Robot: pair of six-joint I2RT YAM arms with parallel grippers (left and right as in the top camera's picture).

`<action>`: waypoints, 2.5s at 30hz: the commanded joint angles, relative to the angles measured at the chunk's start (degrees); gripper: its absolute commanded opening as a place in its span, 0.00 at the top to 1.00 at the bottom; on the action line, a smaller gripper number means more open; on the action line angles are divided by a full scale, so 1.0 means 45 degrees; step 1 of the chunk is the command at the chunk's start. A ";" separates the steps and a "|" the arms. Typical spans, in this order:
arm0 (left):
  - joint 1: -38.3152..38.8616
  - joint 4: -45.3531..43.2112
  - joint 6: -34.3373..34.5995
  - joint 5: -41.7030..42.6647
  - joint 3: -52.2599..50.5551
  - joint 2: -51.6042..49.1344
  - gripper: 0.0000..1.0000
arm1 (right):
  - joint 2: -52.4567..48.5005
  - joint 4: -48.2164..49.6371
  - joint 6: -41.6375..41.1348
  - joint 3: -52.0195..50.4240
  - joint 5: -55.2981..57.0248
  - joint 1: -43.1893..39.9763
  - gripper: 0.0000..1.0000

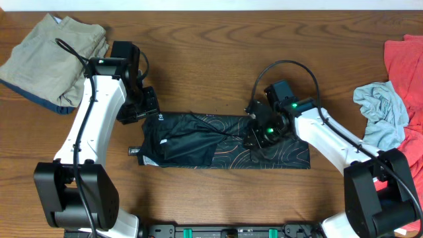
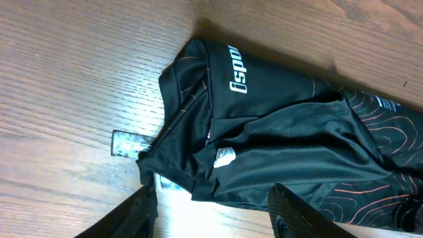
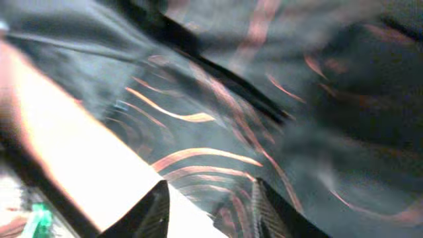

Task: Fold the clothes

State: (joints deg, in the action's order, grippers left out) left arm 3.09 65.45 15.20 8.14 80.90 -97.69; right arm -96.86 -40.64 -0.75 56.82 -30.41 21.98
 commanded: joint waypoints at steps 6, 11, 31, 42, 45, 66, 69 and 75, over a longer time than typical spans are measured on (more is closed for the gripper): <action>-0.0053 -0.0010 -0.0015 -0.0204 -0.0097 -0.0034 0.34 | 0.0126 -0.0330 0.0214 0.0267 -0.0534 -0.0010 0.55; -0.0053 -0.0092 -0.0024 -0.0219 -0.0126 -0.0165 0.24 | 0.0704 -0.2200 -0.0117 0.1617 0.2433 -0.0180 0.46; -0.0063 -0.1171 -0.0661 -0.1253 -0.1098 -0.3478 0.16 | 0.1666 -0.5537 -0.3857 0.3036 0.8194 -0.1559 0.34; -0.0015 -0.1195 -0.0656 0.0685 -0.1098 -0.5178 0.30 | 0.1666 -0.6101 -0.4031 0.3036 0.8340 -0.2574 0.34; 0.0083 -0.1205 -0.0656 0.1205 -0.1098 -0.5178 0.47 | 0.1666 -0.6081 -0.4027 0.3036 0.8340 -0.2749 0.34; -0.2773 0.0112 -0.0520 -0.2414 0.1224 -0.3551 0.94 | 0.1666 -0.6125 -0.4022 0.3036 0.8884 -0.3900 0.34; -0.3633 0.0423 -0.0491 -0.2628 0.1948 -0.2934 0.94 | 0.1666 -0.6130 -0.4022 0.3036 0.8908 -0.4167 0.34; -0.3750 0.2147 -0.0253 -0.0282 0.3288 -0.1627 0.94 | 0.1666 -0.6188 -0.4012 0.3036 0.8908 -0.4702 0.35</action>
State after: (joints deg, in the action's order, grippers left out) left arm -15.53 73.30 12.97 0.25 93.25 -108.22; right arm -89.56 -68.36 -17.85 70.17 8.80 1.98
